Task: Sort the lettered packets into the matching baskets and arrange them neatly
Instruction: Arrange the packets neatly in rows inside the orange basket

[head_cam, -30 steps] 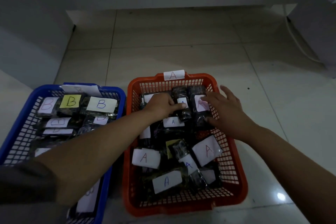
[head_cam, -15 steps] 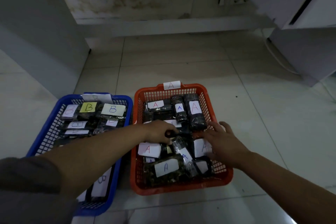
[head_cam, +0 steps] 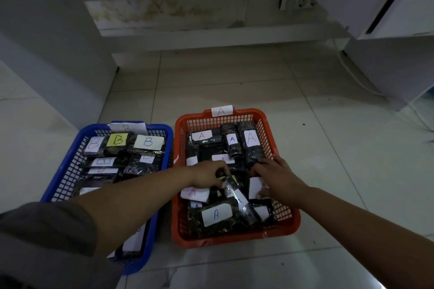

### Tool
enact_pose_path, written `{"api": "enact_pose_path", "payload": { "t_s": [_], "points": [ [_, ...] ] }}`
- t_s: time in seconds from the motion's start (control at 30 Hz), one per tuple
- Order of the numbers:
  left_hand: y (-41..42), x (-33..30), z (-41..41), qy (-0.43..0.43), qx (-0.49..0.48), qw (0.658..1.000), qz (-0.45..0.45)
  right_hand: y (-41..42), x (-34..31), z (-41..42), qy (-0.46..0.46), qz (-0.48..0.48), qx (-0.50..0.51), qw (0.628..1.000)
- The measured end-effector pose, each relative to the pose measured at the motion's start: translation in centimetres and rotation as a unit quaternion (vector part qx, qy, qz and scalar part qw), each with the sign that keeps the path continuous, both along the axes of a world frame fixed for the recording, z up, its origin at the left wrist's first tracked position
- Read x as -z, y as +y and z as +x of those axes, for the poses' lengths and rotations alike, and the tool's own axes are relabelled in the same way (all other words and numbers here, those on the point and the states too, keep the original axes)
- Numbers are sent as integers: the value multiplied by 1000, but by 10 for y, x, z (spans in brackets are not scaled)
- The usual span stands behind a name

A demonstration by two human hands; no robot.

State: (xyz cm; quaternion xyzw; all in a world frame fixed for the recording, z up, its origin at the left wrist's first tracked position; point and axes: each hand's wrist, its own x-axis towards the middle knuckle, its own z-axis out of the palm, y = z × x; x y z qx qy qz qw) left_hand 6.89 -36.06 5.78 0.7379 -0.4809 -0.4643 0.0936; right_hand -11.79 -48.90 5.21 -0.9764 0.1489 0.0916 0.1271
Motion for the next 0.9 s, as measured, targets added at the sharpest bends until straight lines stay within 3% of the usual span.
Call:
{"api": "enact_pose_path", "payload": {
  "t_s": [0.13,0.33,0.5,0.6,0.9],
  "points": [
    [0,2,-1,11,-10,1000,16,2,-1,0,-73,-2,94,993],
    [-7,3,-2,4,18,999,49,1,-5,3,-95,-67,174,978],
    [-9,6,-3,-29,96,993,64,4,-3,5,-45,-159,133,977],
    [-7,8,-3,-27,103,992,65,6,-1,5,-28,-144,112,983],
    [-5,1,-8,-2,98,992,76,-14,-14,9,-34,-34,183,982]
  ]
}}
